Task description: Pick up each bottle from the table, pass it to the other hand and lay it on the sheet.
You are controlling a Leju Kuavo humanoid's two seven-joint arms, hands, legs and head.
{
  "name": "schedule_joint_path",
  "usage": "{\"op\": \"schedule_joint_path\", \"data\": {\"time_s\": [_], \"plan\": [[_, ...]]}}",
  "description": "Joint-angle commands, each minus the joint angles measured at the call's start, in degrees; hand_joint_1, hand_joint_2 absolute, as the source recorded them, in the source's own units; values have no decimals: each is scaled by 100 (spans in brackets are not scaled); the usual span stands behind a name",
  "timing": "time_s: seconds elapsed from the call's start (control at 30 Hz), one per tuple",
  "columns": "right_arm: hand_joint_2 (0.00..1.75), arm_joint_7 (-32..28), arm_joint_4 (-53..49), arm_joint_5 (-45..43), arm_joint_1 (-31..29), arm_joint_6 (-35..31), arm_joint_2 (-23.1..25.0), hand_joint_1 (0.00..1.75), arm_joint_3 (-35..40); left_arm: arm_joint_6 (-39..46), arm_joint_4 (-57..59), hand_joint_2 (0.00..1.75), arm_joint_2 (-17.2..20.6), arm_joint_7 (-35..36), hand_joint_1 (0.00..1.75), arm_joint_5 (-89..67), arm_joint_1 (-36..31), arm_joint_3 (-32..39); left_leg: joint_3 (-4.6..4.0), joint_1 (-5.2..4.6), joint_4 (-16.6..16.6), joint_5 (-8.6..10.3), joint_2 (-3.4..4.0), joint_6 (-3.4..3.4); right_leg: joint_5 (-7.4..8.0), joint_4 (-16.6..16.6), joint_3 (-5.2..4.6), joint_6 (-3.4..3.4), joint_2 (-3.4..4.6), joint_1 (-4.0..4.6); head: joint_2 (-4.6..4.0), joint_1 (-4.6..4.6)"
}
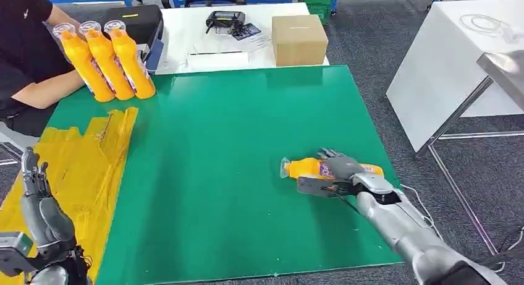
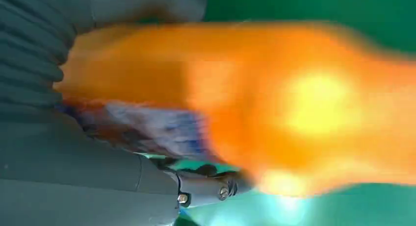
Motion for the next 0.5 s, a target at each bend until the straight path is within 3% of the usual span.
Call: {"op": "schedule_joint_path", "data": {"time_s": [0.03,0.2,0.27,0.4,0.5], "plan": [[175,-93,1024,-217,18,13,582,175,270,1,446,0,213,2,0,163,-49,14,-10,6,-10,20,-8,2,17,-17,-6,-7,-16,7,0,-2],[175,-34,951,-240,8,11,865,175,306,-117,336,0,273,-83,0,375,179,276,-13,5,-14,16,9,1,21,-19,-7,-6,1,7,0,2],[175,44,1061,-212,-65,-53,1158,175,369,-272,298,0,327,-83,0,515,261,526,11,3,-11,3,20,-2,13,-14,68,-4,16,4,0,4],[175,148,1470,-271,-560,-148,2023,175,465,-793,268,0,466,-83,0,794,312,1350,21,6,-7,-2,62,-5,14,-4,65,-6,56,7,0,2],[175,164,1479,-390,-674,-215,2245,175,388,-975,279,0,478,-83,0,844,292,1622,-1,11,-9,2,96,-9,21,5,39,-11,91,16,0,2]]}}
